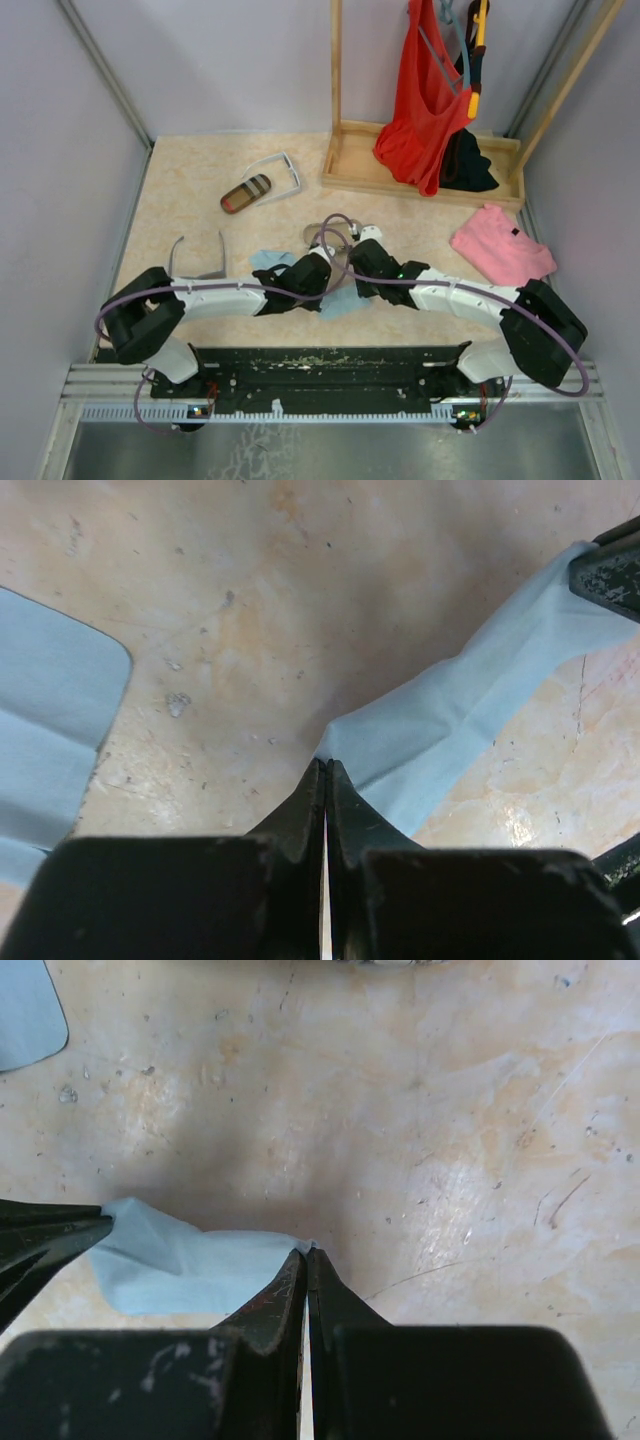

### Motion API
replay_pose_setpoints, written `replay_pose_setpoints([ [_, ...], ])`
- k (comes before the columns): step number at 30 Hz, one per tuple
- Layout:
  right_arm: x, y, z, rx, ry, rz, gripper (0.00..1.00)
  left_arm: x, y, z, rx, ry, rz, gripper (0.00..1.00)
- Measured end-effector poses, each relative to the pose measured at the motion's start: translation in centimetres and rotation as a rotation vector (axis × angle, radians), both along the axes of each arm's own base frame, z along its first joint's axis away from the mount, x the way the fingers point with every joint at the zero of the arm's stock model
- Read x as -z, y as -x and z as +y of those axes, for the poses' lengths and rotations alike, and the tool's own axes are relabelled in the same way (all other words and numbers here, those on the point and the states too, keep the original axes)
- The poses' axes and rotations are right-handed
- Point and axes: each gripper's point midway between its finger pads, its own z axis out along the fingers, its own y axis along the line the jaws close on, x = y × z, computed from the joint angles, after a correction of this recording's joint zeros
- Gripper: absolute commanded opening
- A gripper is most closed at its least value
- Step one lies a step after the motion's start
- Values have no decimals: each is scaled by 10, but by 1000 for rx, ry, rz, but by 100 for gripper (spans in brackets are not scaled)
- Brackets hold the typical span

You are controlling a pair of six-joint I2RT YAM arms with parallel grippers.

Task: Organize the sunglasses
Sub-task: Pick up the glasses cleaning cloth from the center of the board, then place the glasses cleaning cloth in the sunglasses case.

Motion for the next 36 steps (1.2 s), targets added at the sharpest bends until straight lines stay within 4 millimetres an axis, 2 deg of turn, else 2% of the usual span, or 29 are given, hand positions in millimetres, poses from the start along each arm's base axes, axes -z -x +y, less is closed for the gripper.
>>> replay_pose_setpoints([
  [4,-4,-7,-2,8,4,-31,0,-12,-12,4,-29,13,-33,1],
  [10,-10,-21,-7,26,-2,-61,0,-43,-42,5,-74,57,-112,1],
  [18,-34,-46,-1,38,-59,-124,0,-74,-74,2,-88,91,-190,1],
  [23,-52,-62,6,32,-98,-155,0,-85,-87,5,-93,90,-221,1],
  [29,-68,-93,16,29,-110,-183,0,-97,-109,11,-120,94,-257,1],
  [36,-55,-121,16,37,-88,-160,0,-91,-134,18,-148,69,-279,1],
])
